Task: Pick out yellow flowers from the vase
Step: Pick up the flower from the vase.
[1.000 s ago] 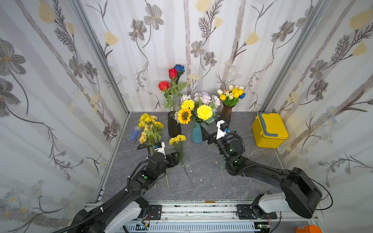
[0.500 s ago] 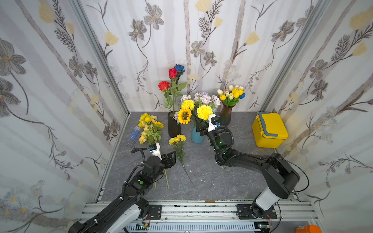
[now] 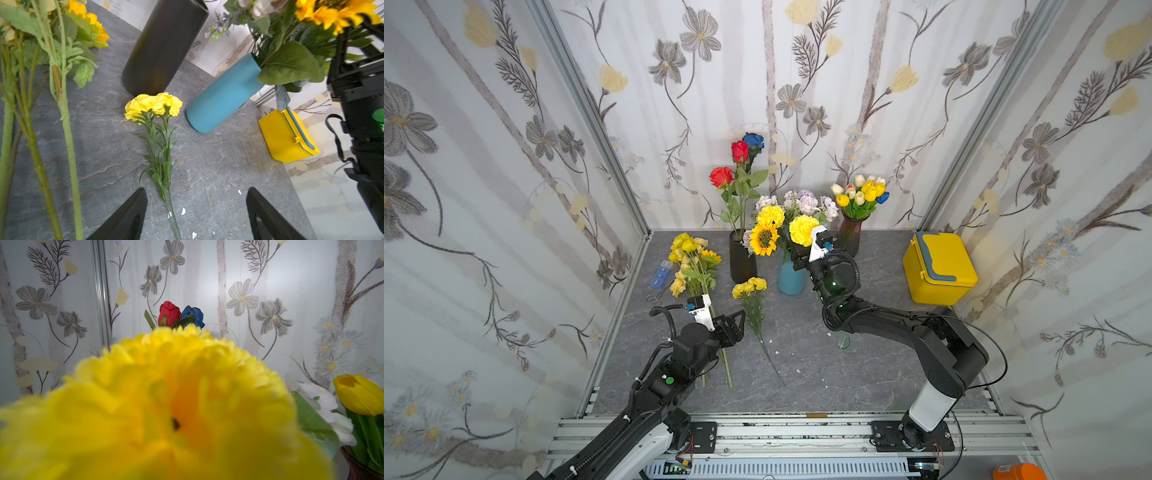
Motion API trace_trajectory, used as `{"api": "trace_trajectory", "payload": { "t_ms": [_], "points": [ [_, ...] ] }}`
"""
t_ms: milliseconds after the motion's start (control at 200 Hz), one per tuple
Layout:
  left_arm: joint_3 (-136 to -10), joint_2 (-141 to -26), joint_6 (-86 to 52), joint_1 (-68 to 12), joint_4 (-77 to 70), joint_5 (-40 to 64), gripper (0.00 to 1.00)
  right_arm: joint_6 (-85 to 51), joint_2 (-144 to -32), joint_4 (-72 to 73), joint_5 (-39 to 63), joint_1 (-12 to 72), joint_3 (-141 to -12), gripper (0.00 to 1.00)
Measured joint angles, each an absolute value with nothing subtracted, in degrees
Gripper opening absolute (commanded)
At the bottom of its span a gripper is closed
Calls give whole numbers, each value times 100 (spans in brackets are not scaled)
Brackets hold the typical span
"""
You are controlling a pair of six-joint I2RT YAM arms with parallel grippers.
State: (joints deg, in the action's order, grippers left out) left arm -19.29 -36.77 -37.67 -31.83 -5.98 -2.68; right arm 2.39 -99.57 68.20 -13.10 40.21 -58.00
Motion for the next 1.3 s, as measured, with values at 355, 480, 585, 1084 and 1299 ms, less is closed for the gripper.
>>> {"api": "trace_trajectory", "payload": {
  "t_ms": [355, 480, 585, 1084, 1299],
  "points": [
    [-2508, -3570, -3070, -3695, -580, 132, 79, 93, -9518, 6534, -1011, 4016, -5883, 40],
    [-2932, -3695, -2528, -4187, -692, 126, 77, 82, -9323, 6401, -917, 4016, -5894, 40],
    [-3319, -4045, -2003, -4515, -882, 99, 76, 47, -9236, 6265, -845, 4016, -5955, 40],
    [-5771, -6794, 156, -4525, -1219, -642, 52, 47, -8803, 5660, -659, 3979, -6333, 40],
    [-6274, -7446, 412, -4270, -1271, -786, 43, 47, -8696, 5426, -589, 3933, -6466, 40]
  ]
}}
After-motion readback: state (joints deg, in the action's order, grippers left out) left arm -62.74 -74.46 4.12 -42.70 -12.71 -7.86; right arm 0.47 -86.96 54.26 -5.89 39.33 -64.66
